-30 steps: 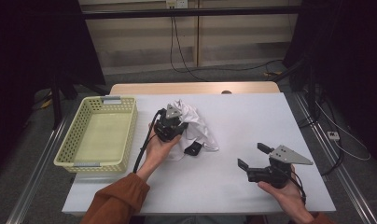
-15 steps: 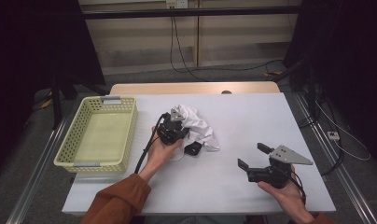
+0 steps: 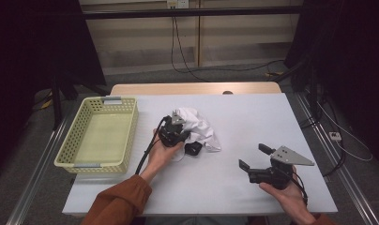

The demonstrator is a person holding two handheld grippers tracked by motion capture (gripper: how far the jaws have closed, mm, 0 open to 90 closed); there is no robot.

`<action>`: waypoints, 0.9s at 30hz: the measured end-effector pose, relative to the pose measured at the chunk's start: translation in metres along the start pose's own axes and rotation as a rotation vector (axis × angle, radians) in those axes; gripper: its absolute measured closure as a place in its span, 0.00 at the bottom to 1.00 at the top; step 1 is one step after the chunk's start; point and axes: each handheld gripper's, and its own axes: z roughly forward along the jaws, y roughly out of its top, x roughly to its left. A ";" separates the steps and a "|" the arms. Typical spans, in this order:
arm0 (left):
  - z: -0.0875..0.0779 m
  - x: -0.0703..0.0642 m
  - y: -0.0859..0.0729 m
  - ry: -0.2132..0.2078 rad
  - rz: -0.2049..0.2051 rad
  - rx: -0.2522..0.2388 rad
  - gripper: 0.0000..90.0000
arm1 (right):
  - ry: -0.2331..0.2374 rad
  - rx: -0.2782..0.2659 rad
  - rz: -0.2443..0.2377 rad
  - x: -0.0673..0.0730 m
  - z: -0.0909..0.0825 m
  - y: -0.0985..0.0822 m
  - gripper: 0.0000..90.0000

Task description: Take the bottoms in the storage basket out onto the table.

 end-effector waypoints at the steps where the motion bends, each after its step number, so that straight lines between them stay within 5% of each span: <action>1: 0.000 0.000 0.000 -0.003 -0.002 -0.001 0.83 | 0.000 0.000 0.000 0.000 0.000 0.000 0.05; 14: 0.003 -0.003 0.001 -0.016 0.010 -0.013 0.61 | 0.003 0.001 0.000 -0.001 0.001 0.000 0.05; 27: -0.007 -0.001 0.006 0.028 -0.034 -0.052 0.37 | 0.002 0.000 -0.002 0.000 0.000 0.000 0.06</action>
